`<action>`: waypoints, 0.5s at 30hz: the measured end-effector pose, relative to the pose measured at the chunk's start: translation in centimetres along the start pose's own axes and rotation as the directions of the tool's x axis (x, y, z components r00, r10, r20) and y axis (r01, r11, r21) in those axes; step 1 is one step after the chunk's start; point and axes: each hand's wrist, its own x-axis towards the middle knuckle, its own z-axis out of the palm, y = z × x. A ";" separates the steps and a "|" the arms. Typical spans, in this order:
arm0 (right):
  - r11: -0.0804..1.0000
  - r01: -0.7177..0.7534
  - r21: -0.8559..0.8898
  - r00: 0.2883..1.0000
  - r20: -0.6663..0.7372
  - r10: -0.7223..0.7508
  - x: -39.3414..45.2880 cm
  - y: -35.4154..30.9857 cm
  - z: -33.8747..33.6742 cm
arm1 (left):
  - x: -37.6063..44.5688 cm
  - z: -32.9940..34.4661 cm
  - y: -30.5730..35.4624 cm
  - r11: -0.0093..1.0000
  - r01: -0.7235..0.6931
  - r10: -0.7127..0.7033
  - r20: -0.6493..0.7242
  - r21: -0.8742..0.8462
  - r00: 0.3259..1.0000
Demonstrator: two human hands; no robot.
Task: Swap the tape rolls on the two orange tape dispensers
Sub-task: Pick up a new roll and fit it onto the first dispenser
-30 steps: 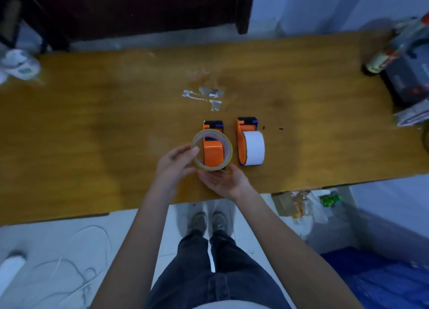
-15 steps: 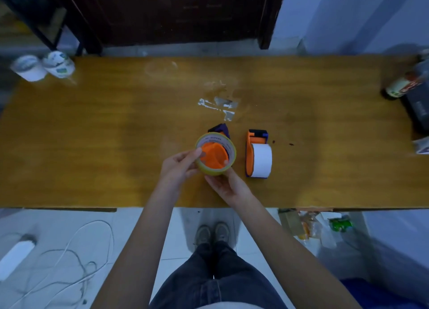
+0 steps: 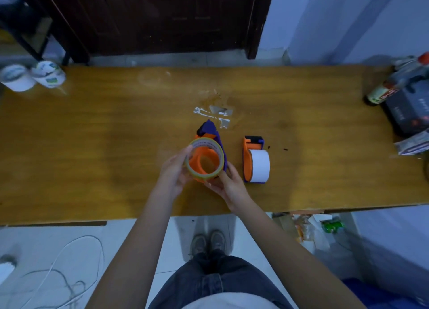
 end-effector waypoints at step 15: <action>0.986 -0.163 -0.039 0.979 0.118 0.166 -0.9 -3.1 -0.1 | -0.3 -2.6 -0.7 0.986 0.145 -0.122 0.241 -0.081 0.963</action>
